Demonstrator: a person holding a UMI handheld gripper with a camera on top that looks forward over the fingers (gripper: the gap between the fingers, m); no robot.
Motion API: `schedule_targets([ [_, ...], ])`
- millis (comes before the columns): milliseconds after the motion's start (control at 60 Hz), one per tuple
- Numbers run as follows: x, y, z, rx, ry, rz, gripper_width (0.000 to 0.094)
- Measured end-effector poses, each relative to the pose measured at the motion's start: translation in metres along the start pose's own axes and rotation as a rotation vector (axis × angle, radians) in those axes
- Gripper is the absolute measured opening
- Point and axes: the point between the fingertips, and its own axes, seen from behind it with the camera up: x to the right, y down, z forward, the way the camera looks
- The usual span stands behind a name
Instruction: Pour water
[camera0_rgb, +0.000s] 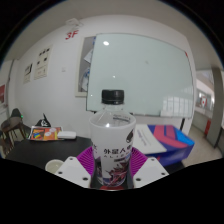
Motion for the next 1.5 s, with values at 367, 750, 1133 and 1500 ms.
schedule_targets([
  [367,0.007,0.122,0.03,-0.1,-0.01,0.06,0.0411],
  [750,0.009,0.135,0.015,-0.161,0.013,0.053,0.0823],
  [1133,-0.014,0.089,-0.15,-0.212,0.146,0.028,0.0843],
  [1500,-0.07,0.069,-0.339,-0.243,0.226,0.027,0.0848],
])
